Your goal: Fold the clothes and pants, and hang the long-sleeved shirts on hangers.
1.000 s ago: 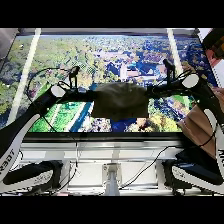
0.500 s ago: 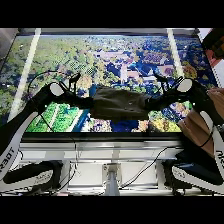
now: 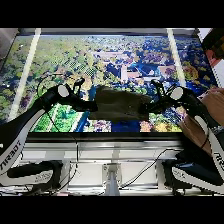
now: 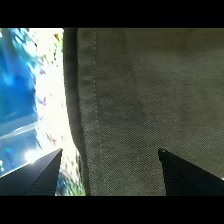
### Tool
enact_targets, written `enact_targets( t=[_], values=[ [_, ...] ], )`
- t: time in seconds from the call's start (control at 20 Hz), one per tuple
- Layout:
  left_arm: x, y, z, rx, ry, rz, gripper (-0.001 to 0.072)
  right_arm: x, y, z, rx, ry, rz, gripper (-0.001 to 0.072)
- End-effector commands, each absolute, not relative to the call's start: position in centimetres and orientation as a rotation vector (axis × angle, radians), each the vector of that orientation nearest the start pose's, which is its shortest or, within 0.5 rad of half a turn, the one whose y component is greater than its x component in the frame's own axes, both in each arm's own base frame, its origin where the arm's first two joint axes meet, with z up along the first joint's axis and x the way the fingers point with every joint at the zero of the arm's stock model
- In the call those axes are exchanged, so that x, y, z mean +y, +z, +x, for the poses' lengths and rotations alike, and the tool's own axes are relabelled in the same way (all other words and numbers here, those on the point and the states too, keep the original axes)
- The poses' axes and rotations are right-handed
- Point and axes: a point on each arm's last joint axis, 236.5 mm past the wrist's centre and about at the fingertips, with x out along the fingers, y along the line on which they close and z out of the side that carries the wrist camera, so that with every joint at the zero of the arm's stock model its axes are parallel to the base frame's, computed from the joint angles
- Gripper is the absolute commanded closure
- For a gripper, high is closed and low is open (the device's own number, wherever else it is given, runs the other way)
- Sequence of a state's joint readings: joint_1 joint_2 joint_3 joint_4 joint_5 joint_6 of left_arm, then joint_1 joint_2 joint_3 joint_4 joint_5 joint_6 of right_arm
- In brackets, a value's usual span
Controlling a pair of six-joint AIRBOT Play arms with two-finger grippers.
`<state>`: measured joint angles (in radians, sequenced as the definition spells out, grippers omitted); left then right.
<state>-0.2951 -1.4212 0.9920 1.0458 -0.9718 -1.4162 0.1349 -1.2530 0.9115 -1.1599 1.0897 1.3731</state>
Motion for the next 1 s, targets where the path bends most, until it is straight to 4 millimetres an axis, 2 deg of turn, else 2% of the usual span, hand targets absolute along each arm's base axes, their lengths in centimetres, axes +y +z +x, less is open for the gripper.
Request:
enact_targets(
  t=[0.0,0.1,0.2,0.3,0.35,0.4,0.45,0.5,0.55,0.6,0.65,0.7,0.75,0.8,0.85,0.95],
  values=[
    [-20.3,-5.7,33.5,1.417,-0.527,-0.207,-0.0012,10.9,-2.8,33.0,1.372,0.389,0.03,0.0062],
    [-19.9,-3.5,34.7,1.397,-0.556,-0.196,-0.0011,7.6,-0.7,34.7,1.34,0.318,-0.143,0.0062],
    [-19.0,-0.6,36.4,1.361,-0.563,-0.206,-0.0009,2.2,2.0,36.7,1.301,0.177,-0.359,0.0063],
    [-18.1,2.0,38.0,1.32,-0.561,-0.215,0.0002,-2.1,4.7,38.1,1.243,0.057,-0.407,0.0063],
    [-17.8,2.9,38.6,1.298,-0.56,-0.221,0.0004,-3.7,5.3,38.2,1.227,0.039,-0.393,0.0064],
    [-17.6,3.6,39.1,1.274,-0.555,-0.223,0.005,-5.4,5.7,37.8,1.224,0.038,-0.382,0.0081],
    [-17.4,3.8,39.5,1.259,-0.548,-0.226,0.0121,-6.8,5.9,37.1,1.223,0.047,-0.371,0.0173],
    [-17.2,3.8,39.5,1.258,-0.544,-0.228,0.0126,-8.1,6.0,36.4,1.215,0.05,-0.328,0.0218],
    [-17.2,3.8,39.5,1.259,-0.544,-0.228,0.0126,-8.8,5.9,35.6,1.203,0.058,-0.238,0.0219],
    [-17.2,3.8,39.6,1.258,-0.544,-0.229,0.0126,-8.6,5.6,35.1,1.174,0.083,-0.103,0.0255],
    [-17.2,3.8,39.6,1.258,-0.544,-0.228,0.0126,-7.6,5.2,35.1,1.127,0.129,0.04,0.0349],
    [-17.2,3.8,39.7,1.254,-0.543,-0.229,0.0126,-6.1,4.6,35.4,1.075,0.188,0.199,0.0503],
    [-17.3,3.9,39.7,1.251,-0.544,-0.232,0.0126,-4.5,3.7,35.3,1.049,0.244,0.314,0.0607],
    [-17.5,4.0,39.7,1.25,-0.548,-0.239,0.0126,-2.9,2.1,34.6,1.06,0.291,0.399,0.0603],
    [-17.7,4.1,39.7,1.248,-0.555,-0.252,0.0126,-1.4,0.0,33.4,1.102,0.327,0.45,0.0521],
    [-18.0,4.3,39.8,1.24,-0.562,-0.268,0.0126,0.3,-4.0,31.5,1.18,0.321,0.505,0.0199]
  ],
)
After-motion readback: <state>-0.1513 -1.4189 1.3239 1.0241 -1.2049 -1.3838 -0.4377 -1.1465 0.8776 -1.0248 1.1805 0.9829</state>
